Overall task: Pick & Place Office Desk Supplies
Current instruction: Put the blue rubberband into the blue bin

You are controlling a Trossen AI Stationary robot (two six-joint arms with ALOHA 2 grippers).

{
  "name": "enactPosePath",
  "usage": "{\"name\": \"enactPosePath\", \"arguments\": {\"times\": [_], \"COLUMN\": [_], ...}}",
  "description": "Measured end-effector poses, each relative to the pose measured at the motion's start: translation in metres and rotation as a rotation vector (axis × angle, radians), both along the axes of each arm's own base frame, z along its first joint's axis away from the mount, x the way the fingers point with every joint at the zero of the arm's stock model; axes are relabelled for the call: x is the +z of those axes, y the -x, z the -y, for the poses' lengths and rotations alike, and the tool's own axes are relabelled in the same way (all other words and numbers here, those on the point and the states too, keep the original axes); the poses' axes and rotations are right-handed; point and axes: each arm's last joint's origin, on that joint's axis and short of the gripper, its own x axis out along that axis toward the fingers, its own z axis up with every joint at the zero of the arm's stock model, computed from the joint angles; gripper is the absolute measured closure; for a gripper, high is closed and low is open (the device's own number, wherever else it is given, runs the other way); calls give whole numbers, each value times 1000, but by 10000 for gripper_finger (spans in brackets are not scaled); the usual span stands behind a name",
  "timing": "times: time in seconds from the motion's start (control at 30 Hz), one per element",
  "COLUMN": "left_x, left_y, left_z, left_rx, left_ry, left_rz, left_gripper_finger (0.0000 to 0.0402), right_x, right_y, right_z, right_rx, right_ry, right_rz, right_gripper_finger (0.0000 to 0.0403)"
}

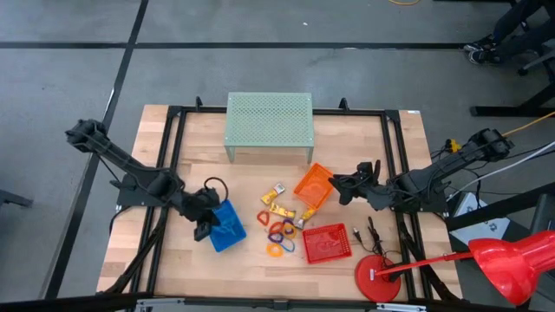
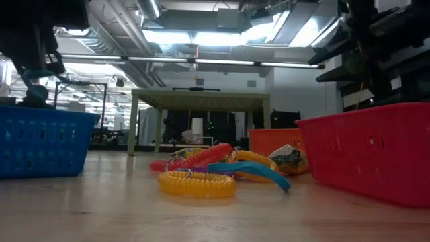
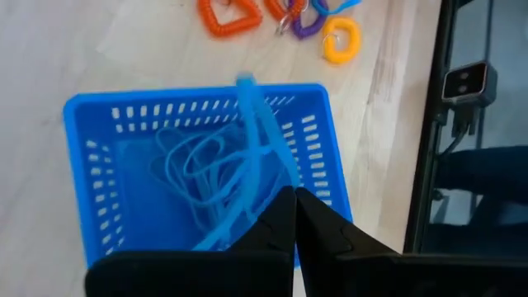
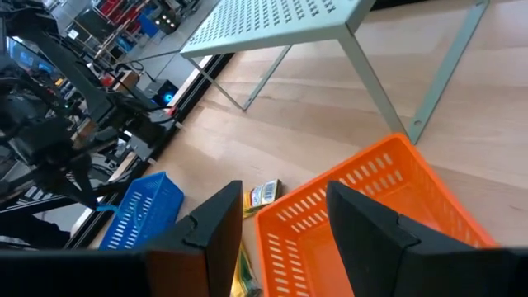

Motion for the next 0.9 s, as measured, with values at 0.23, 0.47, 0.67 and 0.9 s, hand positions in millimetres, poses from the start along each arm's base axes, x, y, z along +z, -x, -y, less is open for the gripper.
{"name": "enactPosePath", "arguments": {"times": [0.23, 0.47, 0.67, 0.9], "left_x": [-10, -18, -19, -7], "left_y": [-1, 4, 2, -14], "left_z": [-5, -8, -11, -12], "left_rx": [22, 32, 101, 240], "left_ry": [-18, -56, -120, 30], "left_rz": [-28, -106, -69, 79], "left_gripper_finger": [382, 339, 327, 335], "right_x": [0, 0, 0, 0], "right_y": [-1, -1, -1, -1], "right_z": [0, 0, 0, -1], "right_rx": [-1, 3, 3, -2], "right_ry": [-4, 4, 4, -17], "right_rz": [6, 2, 2, 16], "right_gripper_finger": [224, 224, 224, 224]}}
